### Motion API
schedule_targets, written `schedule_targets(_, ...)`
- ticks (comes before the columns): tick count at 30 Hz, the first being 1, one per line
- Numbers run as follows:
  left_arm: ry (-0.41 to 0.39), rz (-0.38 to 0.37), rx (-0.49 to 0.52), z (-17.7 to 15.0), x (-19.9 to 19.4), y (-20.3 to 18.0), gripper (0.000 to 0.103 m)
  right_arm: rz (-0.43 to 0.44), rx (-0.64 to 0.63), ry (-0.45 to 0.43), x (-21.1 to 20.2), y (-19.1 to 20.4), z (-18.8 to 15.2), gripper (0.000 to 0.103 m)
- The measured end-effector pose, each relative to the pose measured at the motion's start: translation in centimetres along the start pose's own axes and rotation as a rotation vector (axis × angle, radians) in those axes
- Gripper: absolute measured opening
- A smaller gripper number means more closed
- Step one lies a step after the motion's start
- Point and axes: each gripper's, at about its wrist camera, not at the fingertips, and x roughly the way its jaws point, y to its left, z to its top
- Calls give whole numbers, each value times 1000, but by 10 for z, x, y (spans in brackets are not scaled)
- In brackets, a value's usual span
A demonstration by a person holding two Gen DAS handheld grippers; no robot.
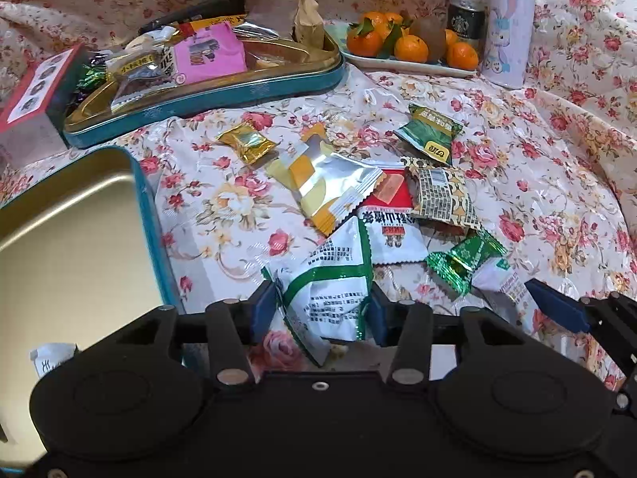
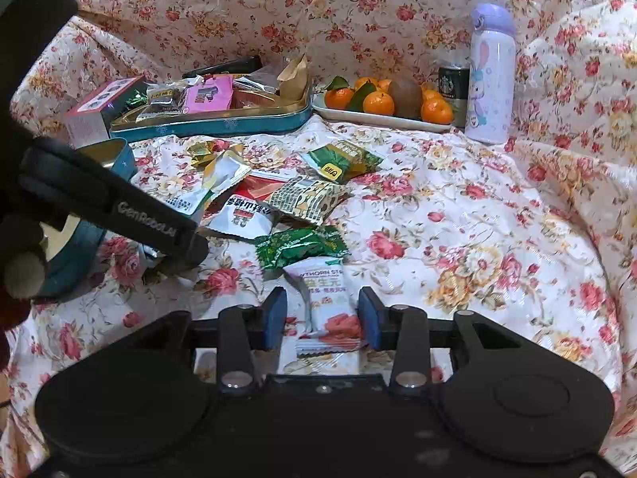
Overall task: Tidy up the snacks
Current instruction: 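Grasp a white Hawthorn snack bar with the right tool, then grasp and lift the white-green packet with the left tool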
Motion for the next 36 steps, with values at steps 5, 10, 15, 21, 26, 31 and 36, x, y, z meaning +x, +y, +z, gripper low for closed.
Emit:
schedule_targets(5, -4, 4, 9, -8, -7, 1, 50, 14, 16, -21, -1, 1, -5, 53)
schedule_targets(10, 10, 19, 23, -16, -12, -4, 49, 24, 12, -38, 0, 2, -8, 58)
schedule_targets(15, 7, 25, 23, -20, -15, -7, 49, 40, -1, -45, -1, 1, -10, 58)
schedule_targets(21, -4, 14, 25, -22, -19, -7, 49, 12, 6, -47, -4, -5, -10, 26)
schedule_targets(26, -50, 42, 69, -26, -32, -14, 51, 31, 59, -40, -8, -14, -11, 24)
schedule_targets(31, -76, 69, 148, -23, -31, -22, 54, 18, 47, -45, -8, -10, -13, 24)
schedule_targets(36, -44, 31, 139, -15, -20, -19, 54, 24, 50, -47, -7, -11, -14, 25)
